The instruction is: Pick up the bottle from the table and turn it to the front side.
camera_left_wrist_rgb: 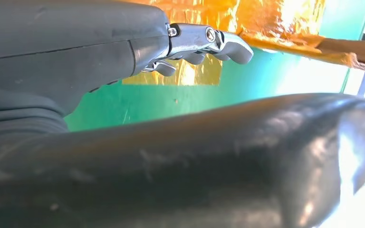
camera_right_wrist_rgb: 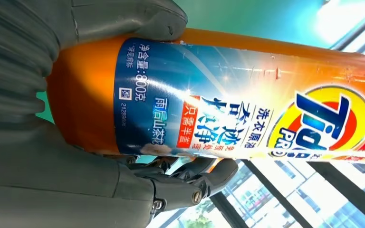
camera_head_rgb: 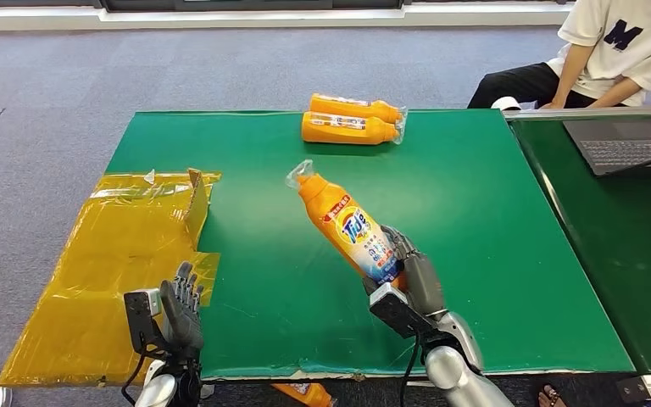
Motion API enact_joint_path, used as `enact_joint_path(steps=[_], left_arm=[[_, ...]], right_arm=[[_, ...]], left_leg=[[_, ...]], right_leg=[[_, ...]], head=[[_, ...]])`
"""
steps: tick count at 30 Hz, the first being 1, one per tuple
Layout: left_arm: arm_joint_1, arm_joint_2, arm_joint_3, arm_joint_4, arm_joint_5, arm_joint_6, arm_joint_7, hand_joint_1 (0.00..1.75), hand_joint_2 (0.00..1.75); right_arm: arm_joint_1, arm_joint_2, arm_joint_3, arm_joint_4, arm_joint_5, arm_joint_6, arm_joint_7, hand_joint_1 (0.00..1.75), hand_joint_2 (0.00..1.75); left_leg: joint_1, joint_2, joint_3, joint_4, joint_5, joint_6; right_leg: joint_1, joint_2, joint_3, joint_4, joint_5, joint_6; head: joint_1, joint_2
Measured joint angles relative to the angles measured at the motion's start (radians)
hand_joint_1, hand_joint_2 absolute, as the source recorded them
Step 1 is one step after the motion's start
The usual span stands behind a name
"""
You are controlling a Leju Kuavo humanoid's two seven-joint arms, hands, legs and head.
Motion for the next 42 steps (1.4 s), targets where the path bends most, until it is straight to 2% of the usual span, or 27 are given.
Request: enact_joint_path(steps=[8, 17, 19, 24, 28, 34, 42], left_arm=[[0.021, -0.015, 0.000, -0.058, -0.031, -0.008, -0.002, 0.00, 0.00], [0.028, -0.019, 0.000, -0.079, -0.036, -0.011, -0.002, 0.00, 0.00], [0.028, -0.019, -0.002, -0.080, -0.043, -0.018, -0.002, 0.00, 0.00], [0.023, -0.023, -0.032, -0.081, -0.069, -0.042, -0.003, 0.00, 0.00], [0.014, -0.027, -0.065, -0.086, -0.112, -0.034, -0.005, 0.00, 1.75], [0.013, -0.030, -0.117, -0.128, -0.222, -0.003, -0.003, 0.00, 1.75], [0.001, -0.030, -0.189, -0.160, -0.285, -0.023, 0.016, 0.00, 1.75]], right_arm=[[0.022, 0.085, -0.047, -0.034, -0.069, 0.045, -0.047, 1.75, 1.75], [0.030, 0.112, -0.069, -0.049, -0.087, 0.063, -0.057, 1.75, 1.75], [0.031, 0.117, -0.076, -0.050, -0.134, 0.103, -0.082, 1.75, 1.75], [0.033, 0.141, -0.124, -0.045, -0.309, 0.271, -0.221, 1.75, 1.75], [0.022, 0.166, -0.151, -0.008, -0.365, 0.356, -0.290, 1.75, 1.75], [0.018, 0.207, -0.159, 0.074, -0.348, 0.383, -0.312, 1.75, 1.75], [0.017, 0.235, -0.159, 0.137, -0.328, 0.385, -0.311, 1.75, 1.75]], left_leg=[[0.000, 0.000, -0.001, 0.000, 0.001, -0.001], [0.000, 0.000, -0.002, 0.000, 0.001, -0.001], [0.000, 0.000, -0.002, 0.000, 0.001, -0.001], [0.000, 0.000, -0.002, 0.000, 0.001, -0.001], [0.000, 0.000, -0.002, 0.000, 0.001, -0.001], [0.000, 0.000, -0.003, 0.000, 0.001, -0.001], [0.000, 0.000, -0.004, 0.000, 0.001, -0.001]], right_leg=[[-0.001, 0.000, -0.001, 0.000, 0.000, 0.000], [-0.001, 0.000, -0.002, 0.000, 0.000, 0.000], [-0.001, 0.000, -0.002, 0.000, 0.000, 0.000], [-0.001, 0.000, -0.003, 0.000, 0.000, 0.000], [-0.001, 0.000, -0.003, 0.000, 0.001, 0.000], [-0.001, 0.000, -0.003, 0.001, 0.001, 0.000], [-0.001, 0.000, -0.004, 0.001, 0.001, 0.000]], head=[[0.000, 0.000], [0.000, 0.000], [0.000, 0.000], [0.000, 0.000], [0.000, 0.000], [0.000, 0.000], [0.000, 0.000]])
